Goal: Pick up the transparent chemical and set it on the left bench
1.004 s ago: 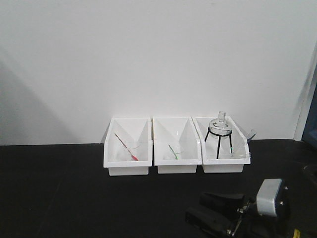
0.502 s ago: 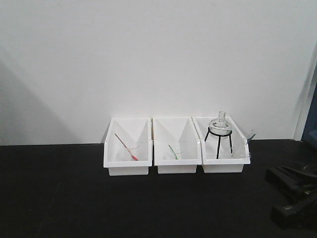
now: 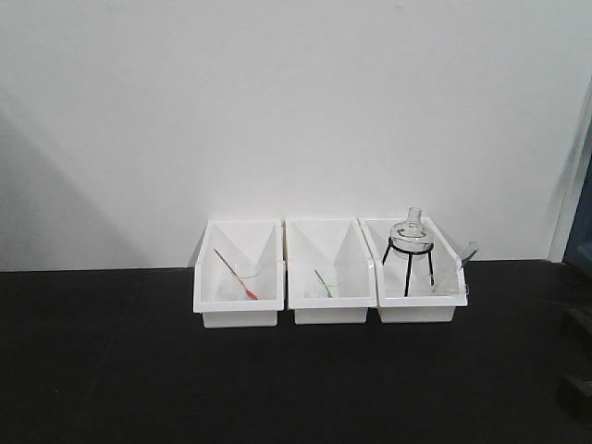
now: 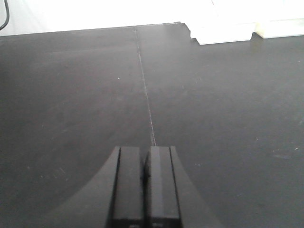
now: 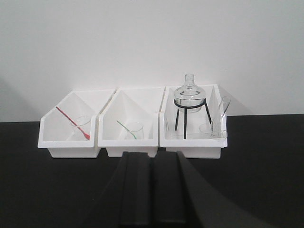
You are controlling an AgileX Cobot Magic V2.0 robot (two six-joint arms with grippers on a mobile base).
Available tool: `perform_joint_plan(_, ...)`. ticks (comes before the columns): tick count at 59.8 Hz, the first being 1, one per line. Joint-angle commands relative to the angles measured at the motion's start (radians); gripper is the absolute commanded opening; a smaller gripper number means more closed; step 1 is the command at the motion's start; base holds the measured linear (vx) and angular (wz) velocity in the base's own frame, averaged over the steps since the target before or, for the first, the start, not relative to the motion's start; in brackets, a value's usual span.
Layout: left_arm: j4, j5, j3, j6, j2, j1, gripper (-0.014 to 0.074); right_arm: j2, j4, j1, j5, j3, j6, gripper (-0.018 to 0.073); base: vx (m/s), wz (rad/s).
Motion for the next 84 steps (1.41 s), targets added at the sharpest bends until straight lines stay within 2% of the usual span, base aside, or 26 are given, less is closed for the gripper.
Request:
perform_joint_plan(1, -0.001, -0.078, 0.016, -0.008, -0.019, -0.002, -0.0003, -0.006, 0.002, -0.004, -0.036, -0.031, 0.003, -0.0008, 0.00, 0.00)
perform_joint_plan(6, -0.001, -0.078, 0.016, -0.008, -0.019, -0.002, -0.0003, -0.004, 0.040, -0.004, -0.042, -0.028, 0.007, -0.0008, 0.00, 0.00)
perform_joint_plan(10, -0.001, -0.078, 0.016, -0.008, -0.019, -0.002, -0.0003, 0.001, 0.150, -0.004, -0.043, -0.008, -0.015, -0.0008, 0.00, 0.00)
perform_joint_plan(13, -0.001, -0.078, 0.016, -0.008, -0.019, -0.002, -0.0003, -0.010, 0.256, -0.004, -0.013, 0.012, -0.099, -0.0008, 0.00, 0.00)
perform_joint_plan(16, -0.001, -0.078, 0.016, -0.008, -0.019, -0.002, -0.0003, -0.046, 0.410, -0.004, 0.022, 0.043, -0.244, -0.0008, 0.00, 0.00)
perform_joint_plan(18, -0.001, -0.078, 0.016, -0.008, -0.019, -0.002, -0.0003, -0.077, 0.528, -0.004, 0.035, 0.073, -0.370, -0.0008, 0.00, 0.00)
perform_joint_plan(20, -0.001, -0.078, 0.016, -0.008, -0.019, -0.002, -0.0003, -0.130, 0.686, -0.004, 0.038, 0.122, -0.530, -0.0008, 0.00, 0.00)
perform_joint_plan(21, -0.001, -0.078, 0.016, -0.008, -0.019, -0.002, -0.0003, -0.147, 0.707, -0.004, 0.038, 0.137, -0.608, -0.0008, 0.00, 0.00)
perform_joint_plan(23, -0.001, -0.078, 0.016, -0.008, -0.019, -0.002, -0.0003, -0.191, 0.813, -0.004, 0.035, 0.184, -0.729, -0.0008, 0.00, 0.00)
perform_joint_plan(28, -0.001, -0.078, 0.016, -0.008, -0.019, -0.002, -0.0003, -0.304, 0.921, -0.004, 0.034, 0.268, -0.913, -0.0008, 0.00, 0.00)
perform_joint_plan(31, -0.001, -0.078, 0.016, -0.008, -0.019, -0.002, -0.0003, -0.384, 0.930, -0.004, 0.041, 0.337, -0.982, -0.0008, 0.00, 0.00)
perform_joint_plan(34, -0.001, -0.078, 0.016, -0.008, -0.019, -0.002, -0.0003, -0.481, 0.917, -0.004, 0.041, 0.397, -1.005, -0.0008, 0.00, 0.00)
perform_joint_plan(41, -0.001, -0.078, 0.016, -0.008, -0.019, -0.002, -0.0003, -0.663, 0.880, -0.004, 0.050, 0.519, -1.006, -0.0008, 0.00, 0.00)
perform_joint_plan(50, -0.001, -0.078, 0.016, -0.008, -0.019, -0.002, -0.0003, -0.843, 0.902, -0.004, 0.061, 0.605, -1.006, -0.0008, 0.00, 0.00)
perform_joint_plan(84, -0.001, -0.078, 0.016, -0.008, -0.019, -0.002, -0.0003, -0.845, 0.900, -0.004, 0.069, 0.604, -1.006, -0.0008, 0.00, 0.00)
